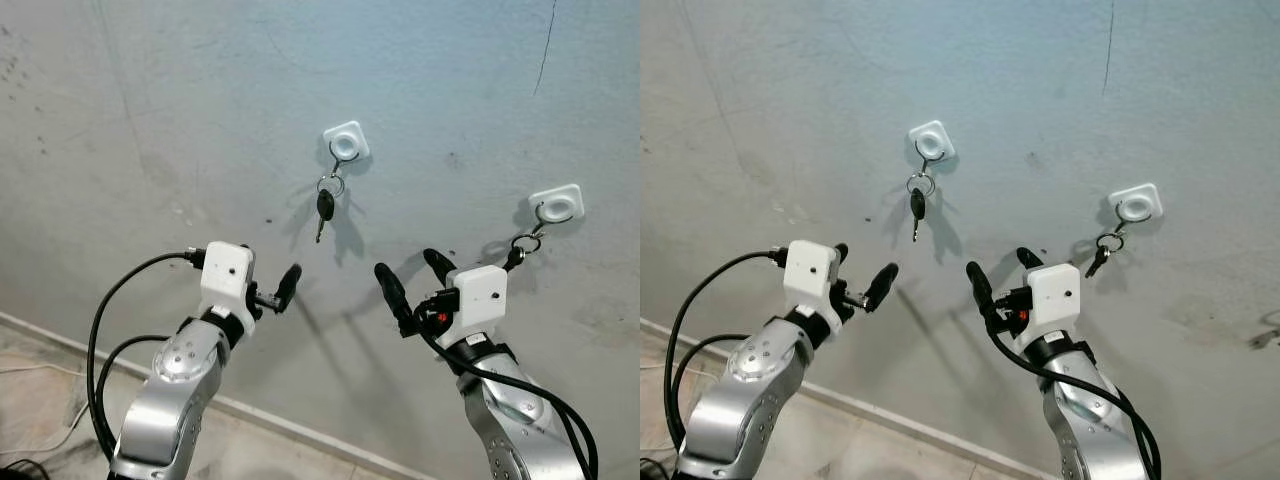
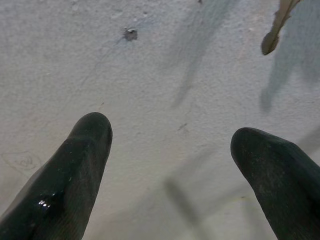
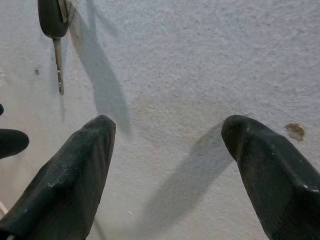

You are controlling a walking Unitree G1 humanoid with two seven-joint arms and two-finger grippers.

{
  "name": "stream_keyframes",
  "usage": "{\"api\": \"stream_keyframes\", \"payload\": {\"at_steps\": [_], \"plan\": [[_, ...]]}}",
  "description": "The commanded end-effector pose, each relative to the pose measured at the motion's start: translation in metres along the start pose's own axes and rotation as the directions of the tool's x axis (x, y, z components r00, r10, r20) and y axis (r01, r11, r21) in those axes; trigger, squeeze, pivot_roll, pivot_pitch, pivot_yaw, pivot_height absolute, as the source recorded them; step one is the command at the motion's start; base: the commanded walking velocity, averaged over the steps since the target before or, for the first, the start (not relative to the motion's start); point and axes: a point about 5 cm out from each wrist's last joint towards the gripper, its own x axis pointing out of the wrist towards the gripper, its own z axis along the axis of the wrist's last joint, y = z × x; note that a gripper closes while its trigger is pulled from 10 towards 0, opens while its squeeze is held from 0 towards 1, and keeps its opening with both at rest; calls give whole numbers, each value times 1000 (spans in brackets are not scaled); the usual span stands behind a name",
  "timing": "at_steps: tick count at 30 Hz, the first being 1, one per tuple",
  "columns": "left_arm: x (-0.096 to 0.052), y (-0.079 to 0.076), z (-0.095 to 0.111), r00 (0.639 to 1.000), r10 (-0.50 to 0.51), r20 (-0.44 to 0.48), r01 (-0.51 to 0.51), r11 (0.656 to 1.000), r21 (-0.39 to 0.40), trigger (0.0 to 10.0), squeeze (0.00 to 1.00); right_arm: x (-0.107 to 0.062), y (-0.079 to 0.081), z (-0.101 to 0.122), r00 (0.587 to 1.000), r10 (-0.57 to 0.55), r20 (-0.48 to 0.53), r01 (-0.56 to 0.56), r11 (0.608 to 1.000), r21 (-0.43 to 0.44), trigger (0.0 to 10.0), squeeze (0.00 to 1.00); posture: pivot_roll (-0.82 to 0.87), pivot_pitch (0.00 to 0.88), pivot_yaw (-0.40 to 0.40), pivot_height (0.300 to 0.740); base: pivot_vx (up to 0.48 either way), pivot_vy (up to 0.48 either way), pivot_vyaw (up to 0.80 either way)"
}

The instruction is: Hang keys on a hook

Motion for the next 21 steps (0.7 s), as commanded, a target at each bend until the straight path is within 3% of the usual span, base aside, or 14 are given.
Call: {"api": "stream_keyframes", "payload": {"at_steps": [1,21], "plan": [[0,-3,5,1000,-13,13,13,1000,6,10000,0,-5,-20,1,995,-99,-8,98,995,-25,10000,0,112,0,-95,740,0,0,-800],[0,-3,5,1000,-13,13,13,1000,6,10000,0,-5,-20,1,995,-99,-8,98,995,-25,10000,0,112,0,-95,740,0,0,-800]]}}
